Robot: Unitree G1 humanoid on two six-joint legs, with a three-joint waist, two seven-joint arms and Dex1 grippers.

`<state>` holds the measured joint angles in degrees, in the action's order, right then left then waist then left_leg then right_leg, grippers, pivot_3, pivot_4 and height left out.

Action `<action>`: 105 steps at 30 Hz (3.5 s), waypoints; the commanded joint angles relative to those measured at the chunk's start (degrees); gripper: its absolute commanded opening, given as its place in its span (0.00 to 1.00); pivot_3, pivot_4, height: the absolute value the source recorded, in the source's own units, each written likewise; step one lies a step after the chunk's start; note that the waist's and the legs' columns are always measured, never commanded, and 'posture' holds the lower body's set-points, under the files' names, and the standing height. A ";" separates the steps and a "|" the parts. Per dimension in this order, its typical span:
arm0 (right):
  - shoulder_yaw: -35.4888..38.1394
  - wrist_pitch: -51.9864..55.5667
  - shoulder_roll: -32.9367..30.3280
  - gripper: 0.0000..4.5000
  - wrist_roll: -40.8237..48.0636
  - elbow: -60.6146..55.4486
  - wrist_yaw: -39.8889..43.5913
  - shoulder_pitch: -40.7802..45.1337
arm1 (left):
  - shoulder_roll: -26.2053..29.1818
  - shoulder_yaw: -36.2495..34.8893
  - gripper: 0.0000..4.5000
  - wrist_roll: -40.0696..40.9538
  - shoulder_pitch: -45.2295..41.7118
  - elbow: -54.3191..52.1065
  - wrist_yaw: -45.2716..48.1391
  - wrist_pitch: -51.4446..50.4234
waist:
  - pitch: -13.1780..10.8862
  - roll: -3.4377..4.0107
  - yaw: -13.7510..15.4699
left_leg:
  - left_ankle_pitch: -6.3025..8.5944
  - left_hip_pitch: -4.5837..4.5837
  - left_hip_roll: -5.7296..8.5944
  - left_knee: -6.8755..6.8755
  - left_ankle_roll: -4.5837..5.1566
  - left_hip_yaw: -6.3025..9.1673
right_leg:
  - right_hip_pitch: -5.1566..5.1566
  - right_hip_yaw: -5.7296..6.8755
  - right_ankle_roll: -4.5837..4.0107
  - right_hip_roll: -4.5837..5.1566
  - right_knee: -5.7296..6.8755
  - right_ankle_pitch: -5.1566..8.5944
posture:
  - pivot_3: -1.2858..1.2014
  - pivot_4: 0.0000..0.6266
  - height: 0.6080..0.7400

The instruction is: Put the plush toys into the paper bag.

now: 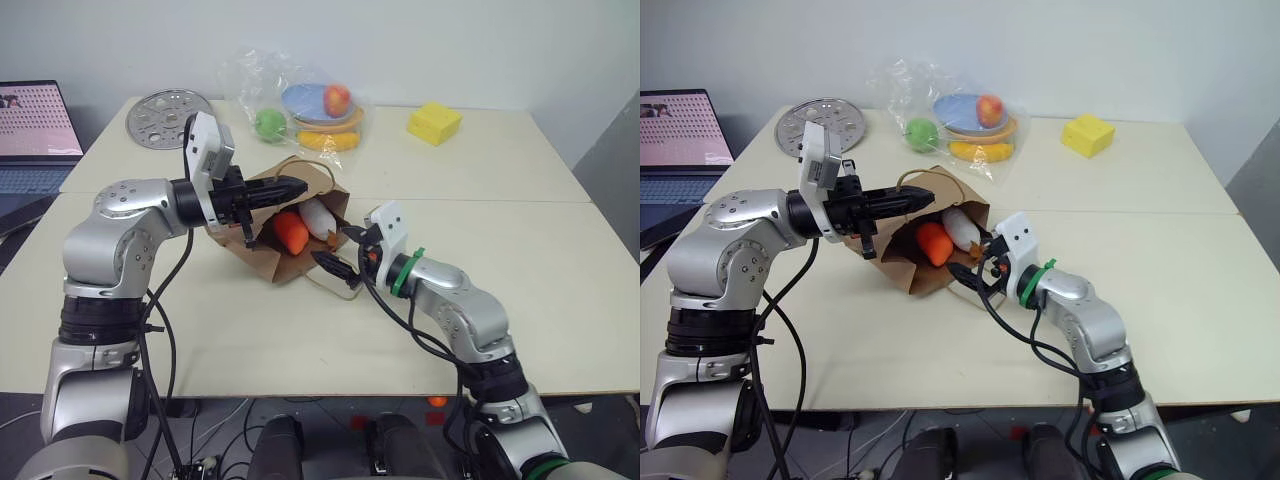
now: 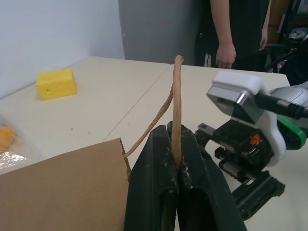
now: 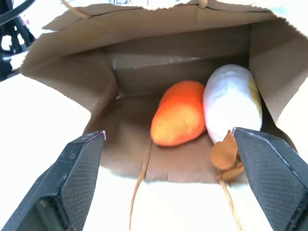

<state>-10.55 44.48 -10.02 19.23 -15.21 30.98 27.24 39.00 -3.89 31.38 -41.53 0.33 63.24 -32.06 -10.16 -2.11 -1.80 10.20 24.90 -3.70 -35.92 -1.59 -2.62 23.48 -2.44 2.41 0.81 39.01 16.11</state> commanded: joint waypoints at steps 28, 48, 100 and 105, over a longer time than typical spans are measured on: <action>-4.99 -13.93 -5.53 0.02 -9.93 4.67 0.95 -1.78 | -1.34 -0.60 0.00 -1.30 -1.34 -0.01 -2.22 3.03 | 0.01 -0.02 0.02 | 0.00 0.01 0.02 -0.05 0.00 -0.04 | -0.01 -0.04 0.01 -0.01 -0.03 0.01 | 0.52 0.24 1.00; 0.96 -27.82 -6.27 0.02 -21.26 -6.18 -11.09 11.00 | -20.14 1.70 0.00 -14.92 -28.91 41.73 -8.18 33.32 | 0.00 -0.06 0.21 | 0.01 0.10 0.07 -0.02 0.01 -0.08 | 0.04 -0.05 0.14 -0.04 -0.07 -0.02 | 0.52 0.24 1.00; 17.01 16.40 -26.33 1.00 39.33 -24.65 -4.55 1.99 | -14.13 0.00 0.99 -7.30 16.84 -4.93 -18.96 11.89 | 0.05 -0.13 0.08 | -0.02 -0.03 0.07 -0.08 0.07 0.05 | -0.18 0.04 0.10 0.14 -0.10 0.03 | 0.52 0.24 1.00; 14.50 14.46 -25.89 1.00 37.90 -24.87 -4.70 3.75 | -16.15 0.99 0.99 -9.54 14.43 -0.11 -20.44 15.43 | 0.05 -0.13 0.13 | -0.02 -0.01 0.09 -0.09 0.07 0.04 | -0.19 0.00 0.10 0.14 -0.13 0.04 | 0.52 0.24 1.00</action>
<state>3.56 60.66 -35.78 57.30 -38.16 25.97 29.72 23.27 -3.01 22.65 -25.45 0.11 43.56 -18.74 -10.11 -2.25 -1.67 10.18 24.89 -3.59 -36.01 -1.52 -2.60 23.30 -2.44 2.51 0.98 38.87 16.15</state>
